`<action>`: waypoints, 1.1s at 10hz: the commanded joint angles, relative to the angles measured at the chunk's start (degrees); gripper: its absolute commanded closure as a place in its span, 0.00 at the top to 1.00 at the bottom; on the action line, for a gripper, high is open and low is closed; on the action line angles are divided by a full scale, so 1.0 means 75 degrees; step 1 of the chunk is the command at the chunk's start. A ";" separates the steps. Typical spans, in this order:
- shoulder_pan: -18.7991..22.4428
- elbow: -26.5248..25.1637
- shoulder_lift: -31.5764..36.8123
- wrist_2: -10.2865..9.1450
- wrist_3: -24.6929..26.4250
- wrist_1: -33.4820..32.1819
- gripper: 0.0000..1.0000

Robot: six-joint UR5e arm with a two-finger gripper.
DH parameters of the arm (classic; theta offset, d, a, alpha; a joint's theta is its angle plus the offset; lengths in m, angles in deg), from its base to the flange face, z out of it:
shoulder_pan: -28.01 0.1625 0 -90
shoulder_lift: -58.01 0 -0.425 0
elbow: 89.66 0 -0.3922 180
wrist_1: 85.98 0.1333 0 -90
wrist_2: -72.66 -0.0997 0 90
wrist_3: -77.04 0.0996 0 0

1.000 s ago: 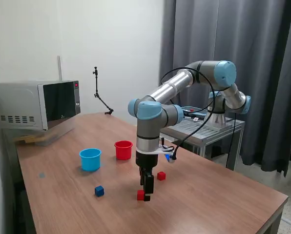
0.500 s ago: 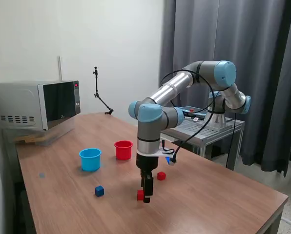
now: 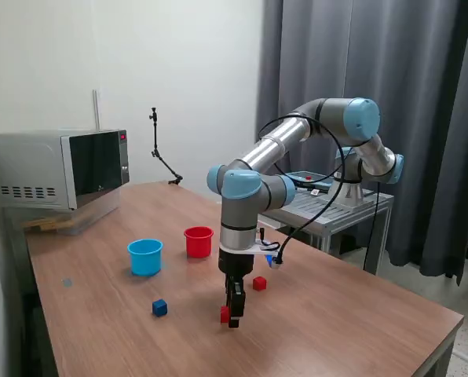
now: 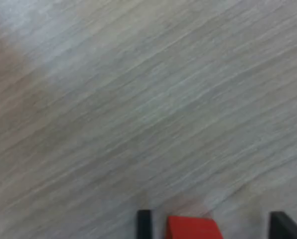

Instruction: Place red objects in the red bin, and blue objects in the blue bin.

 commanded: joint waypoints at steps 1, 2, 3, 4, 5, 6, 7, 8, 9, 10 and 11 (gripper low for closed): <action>-0.0009 -0.0022 -0.0003 0.0342 -0.0010 -0.0025 0.00; -0.0009 -0.0022 -0.0003 0.0345 -0.0010 -0.0025 0.00; -0.0021 0.0001 -0.0003 0.0357 -0.0021 -0.0025 0.00; -0.0044 0.0013 -0.0015 0.0368 -0.0056 -0.0025 0.00; -0.0056 -0.0010 -0.0003 0.0380 -0.0091 -0.0025 0.00; -0.0056 -0.0045 0.0090 0.0392 -0.0103 -0.0025 0.00; -0.0079 -0.0126 0.0381 0.0392 -0.0138 -0.0025 0.00; -0.0103 -0.0464 0.0685 0.0380 -0.0336 -0.0014 0.00; -0.0242 -0.0850 0.1083 0.0345 -0.0663 -0.0014 0.00; -0.0522 -0.1190 0.1562 0.0299 -0.1002 -0.0002 0.00; -0.0722 -0.1518 0.1996 0.0275 -0.1331 0.0056 0.00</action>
